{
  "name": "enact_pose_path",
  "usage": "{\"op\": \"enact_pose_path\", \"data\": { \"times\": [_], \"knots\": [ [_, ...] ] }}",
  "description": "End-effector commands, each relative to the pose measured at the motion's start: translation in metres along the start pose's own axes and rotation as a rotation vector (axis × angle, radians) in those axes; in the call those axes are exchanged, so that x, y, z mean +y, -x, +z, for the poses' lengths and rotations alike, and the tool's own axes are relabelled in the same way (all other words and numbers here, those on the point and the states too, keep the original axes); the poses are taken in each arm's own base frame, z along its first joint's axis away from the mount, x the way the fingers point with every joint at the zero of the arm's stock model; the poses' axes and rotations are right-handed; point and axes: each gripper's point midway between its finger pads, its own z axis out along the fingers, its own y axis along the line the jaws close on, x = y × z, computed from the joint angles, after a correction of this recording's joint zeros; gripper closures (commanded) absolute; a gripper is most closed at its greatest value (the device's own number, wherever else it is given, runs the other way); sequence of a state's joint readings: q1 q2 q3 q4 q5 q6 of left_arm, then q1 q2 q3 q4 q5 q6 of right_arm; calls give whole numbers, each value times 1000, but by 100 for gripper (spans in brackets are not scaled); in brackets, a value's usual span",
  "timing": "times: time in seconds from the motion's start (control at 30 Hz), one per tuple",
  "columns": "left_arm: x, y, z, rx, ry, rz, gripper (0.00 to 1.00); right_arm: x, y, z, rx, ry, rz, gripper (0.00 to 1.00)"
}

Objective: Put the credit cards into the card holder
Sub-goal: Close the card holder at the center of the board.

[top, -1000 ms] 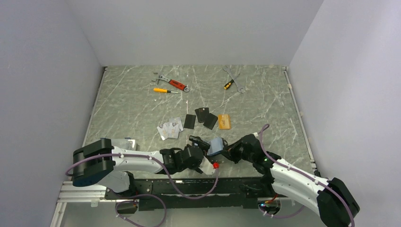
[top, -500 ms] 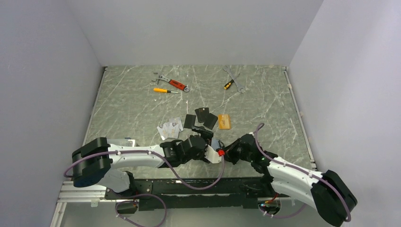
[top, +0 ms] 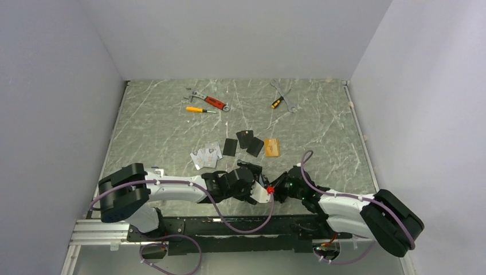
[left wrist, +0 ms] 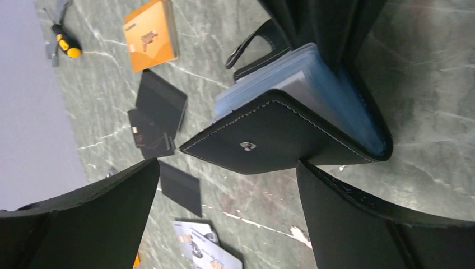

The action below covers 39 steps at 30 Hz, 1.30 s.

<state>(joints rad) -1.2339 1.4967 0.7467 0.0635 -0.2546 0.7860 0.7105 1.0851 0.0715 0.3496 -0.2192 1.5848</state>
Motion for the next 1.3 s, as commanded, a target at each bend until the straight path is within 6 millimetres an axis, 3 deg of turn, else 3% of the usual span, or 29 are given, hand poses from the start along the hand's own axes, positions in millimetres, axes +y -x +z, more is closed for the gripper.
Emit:
{"op": "enact_pose_path", "data": {
  "times": [0.0, 0.1, 0.17, 0.23, 0.27, 0.4, 0.63, 0.83, 0.93, 1.13, 1.27],
  "knots": [
    [2, 27, 8, -77, -30, -44, 1, 13, -7, 0, 35, 64, -66, 100],
    [0, 28, 10, -79, -48, -40, 0, 5, -6, 0, 28, 46, -85, 98],
    [-4, 24, 10, -70, -63, -34, 1, -1, -4, -2, 15, 14, -121, 86],
    [-10, 20, 12, -63, -82, -31, 1, -6, 0, -4, -5, -19, -155, 66],
    [-11, 18, 12, -63, -85, -30, 1, -8, 1, -6, -15, -33, -170, 60],
    [-21, 15, 14, -62, -120, -23, 1, -18, 7, -14, -48, -70, -208, 52],
    [-23, 14, 18, -62, -141, -15, 1, -22, 26, -30, -156, -170, -330, 54],
    [-21, 17, 15, -76, -229, -85, 1, -5, 46, -36, -253, -217, -445, 75],
    [-21, 18, 11, -96, -327, -166, 1, 5, 49, -31, -257, -204, -507, 80],
    [-32, 12, 5, -89, -462, -243, 0, 17, 55, -31, -281, -190, -580, 67],
    [-16, 8, -1, -88, -470, -305, 1, 28, 58, -42, -315, -177, -610, 58]
  ]
}}
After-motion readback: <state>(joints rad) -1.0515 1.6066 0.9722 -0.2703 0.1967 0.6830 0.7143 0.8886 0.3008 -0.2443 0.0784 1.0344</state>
